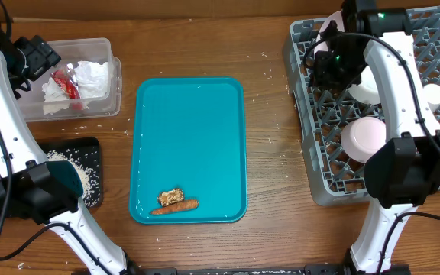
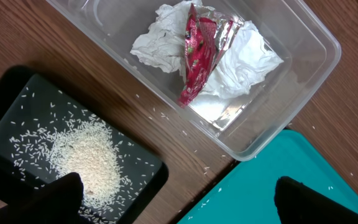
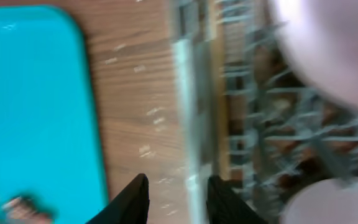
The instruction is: Sort waste into correct bins and load items into the dishwasher
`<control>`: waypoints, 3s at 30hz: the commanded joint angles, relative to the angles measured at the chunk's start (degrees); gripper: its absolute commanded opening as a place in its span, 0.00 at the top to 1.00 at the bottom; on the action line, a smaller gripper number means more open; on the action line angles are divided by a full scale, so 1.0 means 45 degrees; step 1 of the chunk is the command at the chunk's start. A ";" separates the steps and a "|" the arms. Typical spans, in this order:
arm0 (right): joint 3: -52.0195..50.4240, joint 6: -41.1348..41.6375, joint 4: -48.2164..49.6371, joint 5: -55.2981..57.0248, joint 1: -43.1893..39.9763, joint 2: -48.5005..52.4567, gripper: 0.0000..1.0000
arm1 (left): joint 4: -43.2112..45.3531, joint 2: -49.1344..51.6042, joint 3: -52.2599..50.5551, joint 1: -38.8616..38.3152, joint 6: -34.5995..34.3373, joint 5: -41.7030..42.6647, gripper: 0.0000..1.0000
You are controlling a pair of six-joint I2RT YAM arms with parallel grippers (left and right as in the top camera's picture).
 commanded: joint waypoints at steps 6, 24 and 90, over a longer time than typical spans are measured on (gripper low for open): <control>0.0670 -0.0078 -0.1855 -0.4080 0.1447 -0.0291 0.67 | -0.0005 0.0015 0.0112 -0.0146 -0.0180 0.0058 0.00; 0.0617 0.1375 0.0136 -0.1438 0.9170 -0.0287 0.00 | 0.0053 0.0015 0.0112 -0.0180 -0.0180 0.1545 0.00; 0.0617 0.3381 -0.0573 -0.0583 0.5168 -0.0287 0.00 | 0.9719 -0.9044 -2.2323 -0.6348 -0.4716 0.2710 0.05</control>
